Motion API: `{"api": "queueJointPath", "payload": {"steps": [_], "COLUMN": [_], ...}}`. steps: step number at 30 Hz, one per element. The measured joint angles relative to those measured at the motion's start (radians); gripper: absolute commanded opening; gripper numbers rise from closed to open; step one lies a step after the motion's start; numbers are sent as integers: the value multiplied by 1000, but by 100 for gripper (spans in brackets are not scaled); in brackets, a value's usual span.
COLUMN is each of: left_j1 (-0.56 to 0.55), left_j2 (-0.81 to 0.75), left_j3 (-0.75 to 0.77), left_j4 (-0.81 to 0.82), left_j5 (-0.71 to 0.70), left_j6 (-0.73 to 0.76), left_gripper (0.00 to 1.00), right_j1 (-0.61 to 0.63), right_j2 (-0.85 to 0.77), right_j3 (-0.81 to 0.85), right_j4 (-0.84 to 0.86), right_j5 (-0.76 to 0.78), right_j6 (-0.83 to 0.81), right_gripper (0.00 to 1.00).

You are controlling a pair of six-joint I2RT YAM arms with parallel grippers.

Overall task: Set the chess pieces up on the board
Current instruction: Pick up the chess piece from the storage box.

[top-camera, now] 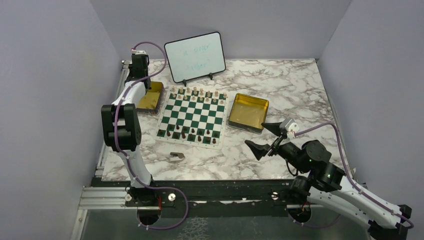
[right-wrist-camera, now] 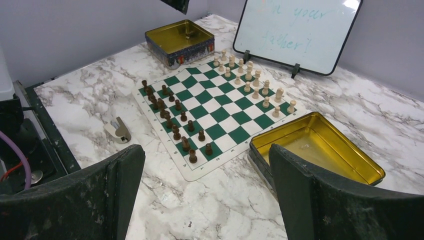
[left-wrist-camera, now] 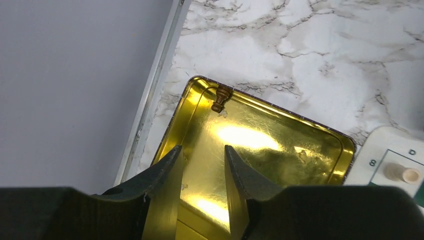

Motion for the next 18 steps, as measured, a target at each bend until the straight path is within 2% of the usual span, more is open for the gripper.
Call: {"api": "queueJointPath", "payload": {"steps": [7,18], "left_j1": [54,111], "left_j2": [115,177], "left_j3": [3,-20], "left_j4": [89,201], "left_j5": [74,175], "left_j6": [34,47], "left_gripper": [36,34], "right_j1": [0,0], "right_j2": [20,113], "right_j3": [15,50], "right_j4": [-15,-32], "right_j5": [15,27], "right_j6": [-3,-17], "right_gripper": [100,100]}}
